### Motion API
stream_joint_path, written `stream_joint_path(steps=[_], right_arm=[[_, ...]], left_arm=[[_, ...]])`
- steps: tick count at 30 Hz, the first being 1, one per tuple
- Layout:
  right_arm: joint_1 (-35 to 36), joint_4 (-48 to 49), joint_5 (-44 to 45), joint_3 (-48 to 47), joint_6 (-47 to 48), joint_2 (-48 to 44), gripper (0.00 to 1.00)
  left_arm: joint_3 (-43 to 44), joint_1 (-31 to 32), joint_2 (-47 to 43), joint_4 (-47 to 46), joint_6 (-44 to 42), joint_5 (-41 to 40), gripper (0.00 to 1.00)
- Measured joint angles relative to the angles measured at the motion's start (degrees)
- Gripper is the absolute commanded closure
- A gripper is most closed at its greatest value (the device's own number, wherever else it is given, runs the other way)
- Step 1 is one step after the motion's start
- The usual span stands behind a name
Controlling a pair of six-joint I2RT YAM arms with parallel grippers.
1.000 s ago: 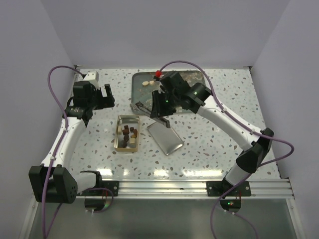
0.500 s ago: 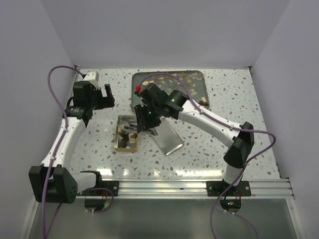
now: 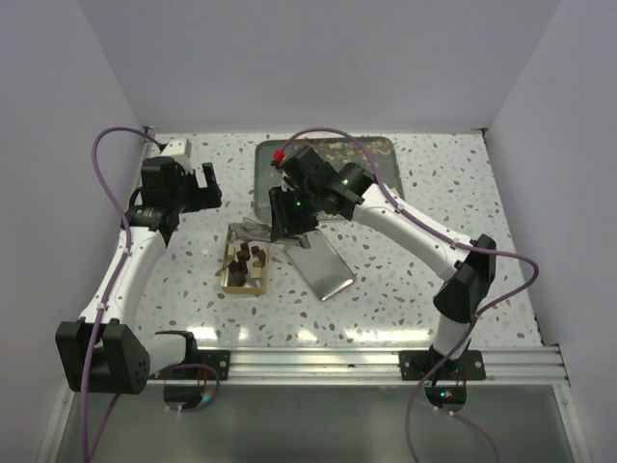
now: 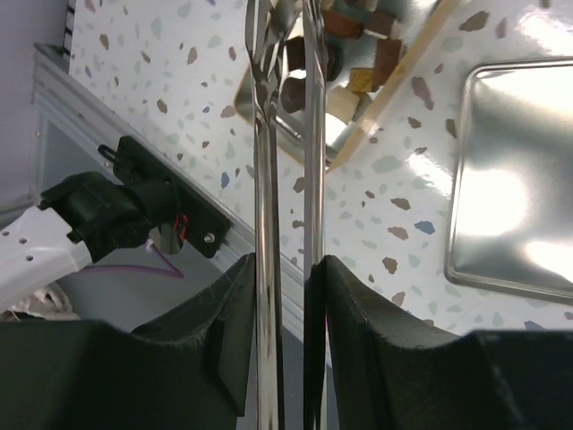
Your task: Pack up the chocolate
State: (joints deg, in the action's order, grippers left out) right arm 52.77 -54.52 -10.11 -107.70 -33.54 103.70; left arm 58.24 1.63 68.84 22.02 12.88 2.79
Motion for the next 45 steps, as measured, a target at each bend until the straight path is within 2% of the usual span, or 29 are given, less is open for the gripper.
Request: stream_joint_path(steps=[7,15,19,30,45], right_arm=[[-11.7,-0.7,1.0,3.6,1.2,-3.2,0.62],[-28.6,-2.2,3.6,11.5,5.0,-12.5,0.63],[-33.9,-3.1,5.2,15.3,6.5,-14.6,0.62],[-39.8,-4.7,7.6,24.6,7.6,-17.8,0.61],[-43.3,-2.4,8.1,27.2,8.1,-17.7,0.61]], left_arm=[[0.0,0.0,0.0,0.0,0.0,0.0,0.0],[0.0,0.0,0.0,0.0,0.0,0.0,0.0],[0.0,0.0,0.0,0.0,0.0,0.0,0.0],[-0.7,0.0,0.0,-0.1,0.0,0.0,0.0],[-0.9,0.0,0.0,-0.1,0.0,0.0,0.0]])
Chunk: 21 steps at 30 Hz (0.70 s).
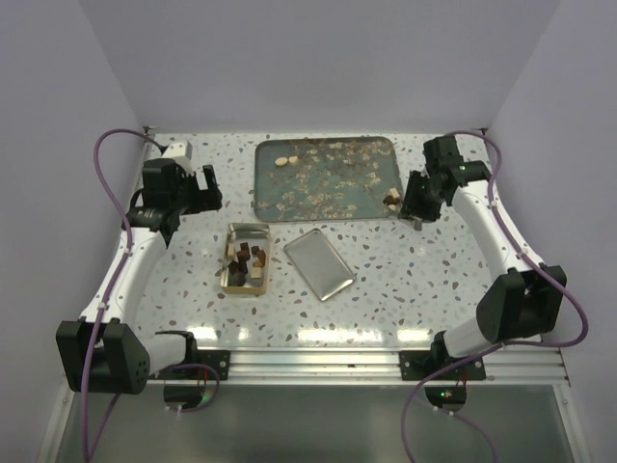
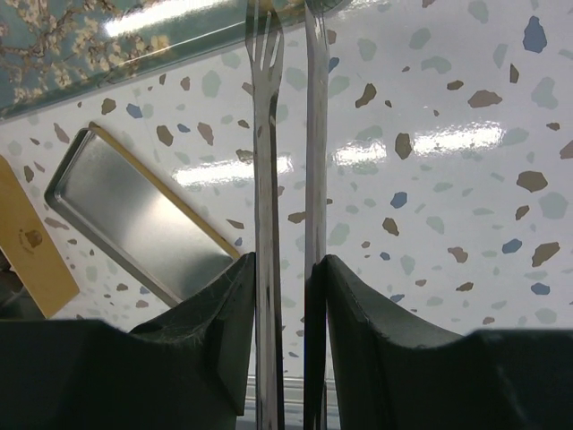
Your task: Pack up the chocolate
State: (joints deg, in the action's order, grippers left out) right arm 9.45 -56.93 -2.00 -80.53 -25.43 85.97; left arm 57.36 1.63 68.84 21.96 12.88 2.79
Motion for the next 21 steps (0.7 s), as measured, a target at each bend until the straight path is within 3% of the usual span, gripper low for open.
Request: stream_joint_path(steps=[21], right_arm=[[-1.7,5.0,-0.5,2.5,-0.5,3.3,0.6]], left_arm=[[0.0,0.0,0.0,0.0,0.0,0.0,0.0]])
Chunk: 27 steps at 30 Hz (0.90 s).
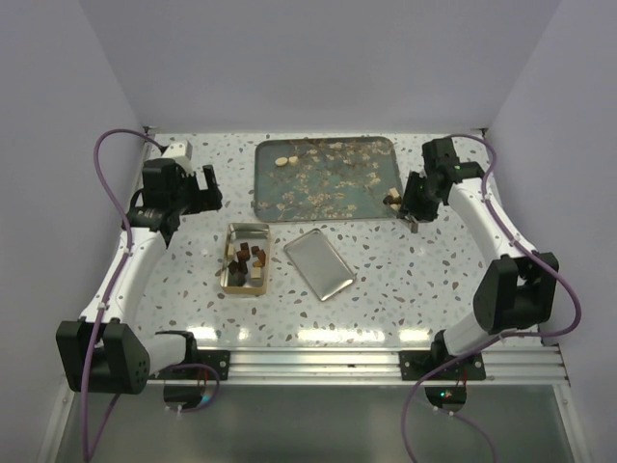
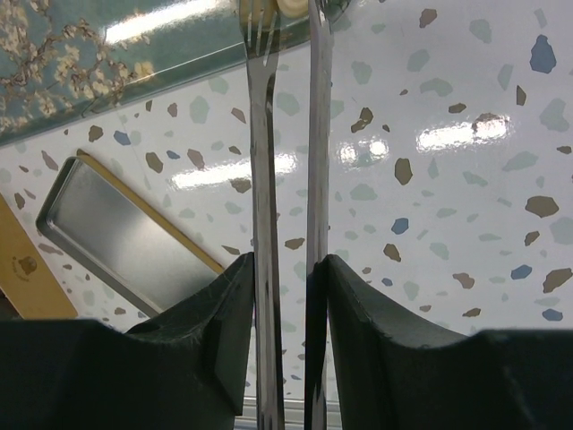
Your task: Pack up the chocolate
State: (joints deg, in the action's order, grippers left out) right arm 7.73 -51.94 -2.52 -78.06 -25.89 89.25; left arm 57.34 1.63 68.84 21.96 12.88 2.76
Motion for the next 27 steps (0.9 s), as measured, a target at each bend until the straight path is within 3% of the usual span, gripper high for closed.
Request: stream_joint_path(steps=[27], right_arm=[[-0.2,-1.0,-0.6,-0.1,-0.5,3.5,0.62]], left_arm=[[0.0,0.0,0.0,0.0,0.0,0.0,0.0]])
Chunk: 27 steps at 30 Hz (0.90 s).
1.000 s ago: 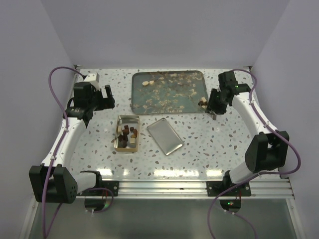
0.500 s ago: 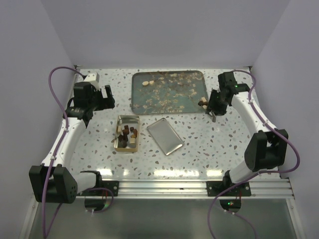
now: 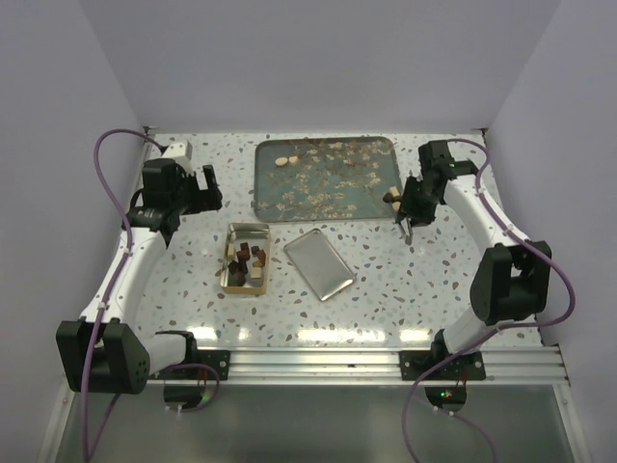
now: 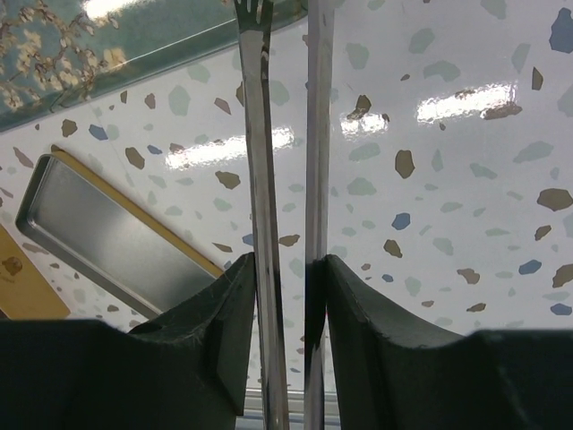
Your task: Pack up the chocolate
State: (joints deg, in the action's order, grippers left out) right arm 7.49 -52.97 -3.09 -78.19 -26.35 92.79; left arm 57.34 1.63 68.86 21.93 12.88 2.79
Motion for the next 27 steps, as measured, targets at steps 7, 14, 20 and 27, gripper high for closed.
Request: stream_joint_path(steps=[7,14,20,27], right_arm=[[0.0,0.5,-1.6,0.0,-0.7,0.6,0.71],[0.0,1.0,-4.2,-1.3,-1.3,0.6,0.72],[0.3,1.0,-6.6,-6.5,-1.9,0.6,0.72],[1.2,0.7,-6.9,-8.4,-1.9,0.5,0.72]], left_arm=[[0.0,0.0,0.0,0.0,0.0,0.0,0.0],[0.0,0.0,0.0,0.0,0.0,0.0,0.0],[0.0,0.0,0.0,0.0,0.0,0.0,0.0],[0.0,0.0,0.0,0.0,0.0,0.0,0.0]])
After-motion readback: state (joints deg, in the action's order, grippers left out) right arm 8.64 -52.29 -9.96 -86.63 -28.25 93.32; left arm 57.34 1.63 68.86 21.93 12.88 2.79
